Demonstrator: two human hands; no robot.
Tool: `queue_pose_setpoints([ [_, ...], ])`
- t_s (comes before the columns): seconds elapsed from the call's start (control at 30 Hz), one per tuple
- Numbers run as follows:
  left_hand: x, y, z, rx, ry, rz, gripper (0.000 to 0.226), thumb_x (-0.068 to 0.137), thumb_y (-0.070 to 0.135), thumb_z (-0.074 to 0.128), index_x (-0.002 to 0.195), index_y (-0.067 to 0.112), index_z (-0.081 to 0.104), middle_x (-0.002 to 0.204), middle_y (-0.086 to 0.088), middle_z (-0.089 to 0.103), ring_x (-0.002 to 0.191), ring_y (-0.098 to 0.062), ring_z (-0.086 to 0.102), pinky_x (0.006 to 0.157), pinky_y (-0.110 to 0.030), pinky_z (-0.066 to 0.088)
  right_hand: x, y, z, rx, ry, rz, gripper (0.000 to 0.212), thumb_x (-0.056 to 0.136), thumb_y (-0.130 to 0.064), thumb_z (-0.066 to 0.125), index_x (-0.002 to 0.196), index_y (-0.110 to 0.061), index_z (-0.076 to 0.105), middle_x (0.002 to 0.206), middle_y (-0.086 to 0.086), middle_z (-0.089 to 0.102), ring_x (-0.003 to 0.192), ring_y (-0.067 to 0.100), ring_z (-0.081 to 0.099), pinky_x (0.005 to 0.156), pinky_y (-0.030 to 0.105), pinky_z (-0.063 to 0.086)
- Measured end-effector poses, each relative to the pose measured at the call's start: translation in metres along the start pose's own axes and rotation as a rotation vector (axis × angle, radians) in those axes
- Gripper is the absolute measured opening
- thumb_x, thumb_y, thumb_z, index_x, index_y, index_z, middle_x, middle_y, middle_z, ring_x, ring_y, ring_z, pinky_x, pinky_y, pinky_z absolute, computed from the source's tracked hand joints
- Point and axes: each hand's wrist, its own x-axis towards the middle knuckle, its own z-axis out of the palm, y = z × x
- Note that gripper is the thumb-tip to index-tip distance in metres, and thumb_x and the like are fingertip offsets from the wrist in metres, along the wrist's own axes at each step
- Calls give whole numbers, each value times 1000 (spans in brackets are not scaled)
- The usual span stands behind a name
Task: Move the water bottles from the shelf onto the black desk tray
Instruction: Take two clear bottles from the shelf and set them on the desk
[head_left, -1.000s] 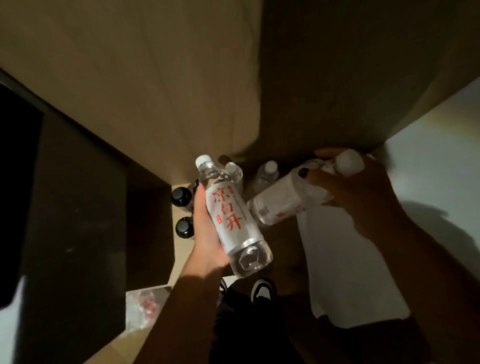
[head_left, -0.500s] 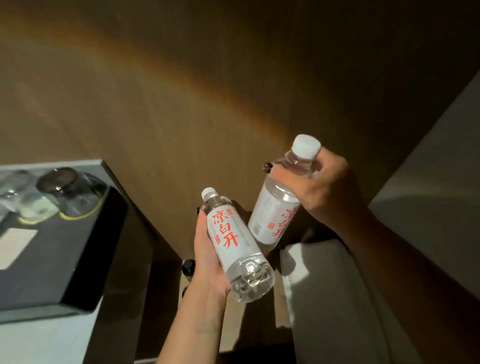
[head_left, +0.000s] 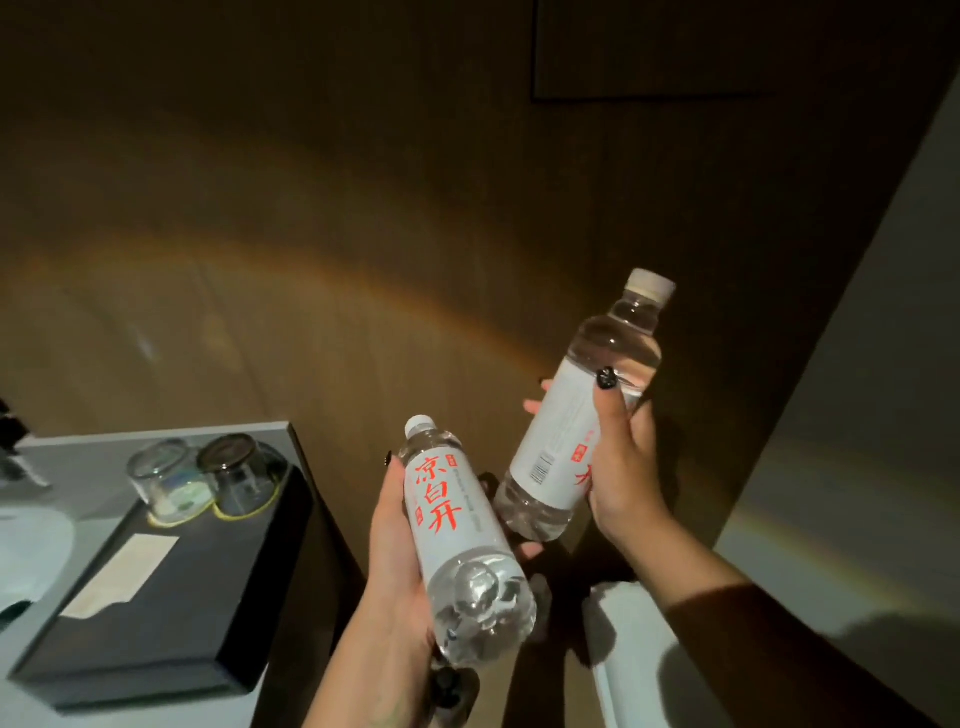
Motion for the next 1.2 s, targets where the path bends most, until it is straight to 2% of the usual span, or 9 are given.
queue_pose_setpoints([
  [0.17,-32,27,-23,123,-9,-75,60,73,70,61,76,10,59,69,-13,63,57,-28,64,64,-41,56,-28,-7,29,96,222,152,53,88,-53,51,128,-18,48,112,21,65,74,27,73,60,34,57],
  [0.27,-55,49,-45,179,44,-66,64,73,71,60,89,9,60,78,-18,64,64,-31,64,64,-41,56,-53,-11,52,191,192,319,49,89,-57,46,106,-13,57,79,13,66,59,25,69,61,37,56],
  [0.33,-72,63,-64,187,64,-44,60,74,67,62,88,9,59,76,-17,61,63,-29,61,61,-38,55,-76,-12,67,269,171,358,40,91,-48,45,96,-9,54,69,12,58,57,26,62,61,39,57],
  [0.5,-121,87,-107,253,2,-2,48,79,41,69,111,6,62,89,-20,63,76,-32,64,71,-42,55,-146,6,96,234,142,471,30,89,-27,52,105,-3,57,80,19,62,72,33,64,72,44,56],
  [0.63,-163,90,-126,318,-22,10,37,81,21,66,114,5,57,91,-22,66,77,-29,65,64,-39,56,-198,26,115,280,195,500,42,87,-37,58,114,-6,60,86,17,69,69,28,70,63,37,57],
  [0.77,-200,92,-137,345,-20,32,36,80,19,64,112,3,58,91,-22,69,75,-29,65,64,-38,56,-240,36,125,368,174,546,49,85,-40,57,118,-3,58,100,20,72,83,35,72,78,45,54],
  [1.0,-252,89,-167,587,11,173,52,58,15,72,106,1,60,84,-19,70,71,-28,67,66,-38,56,-286,41,134,57,45,627,76,59,-29,78,124,1,54,91,20,67,71,31,67,62,37,55],
  [1.1,-278,81,-186,682,73,239,65,53,12,76,114,4,56,88,-22,69,74,-32,68,64,-42,56,-309,43,134,-108,32,544,50,73,-16,73,118,-4,55,92,19,70,72,31,68,61,39,56],
  [1.2,-308,65,-207,748,166,282,60,59,11,75,115,6,54,83,-19,68,68,-30,67,58,-37,54,-340,44,137,-258,0,519,36,77,-12,69,111,-9,58,93,19,70,76,33,70,67,42,57],
])
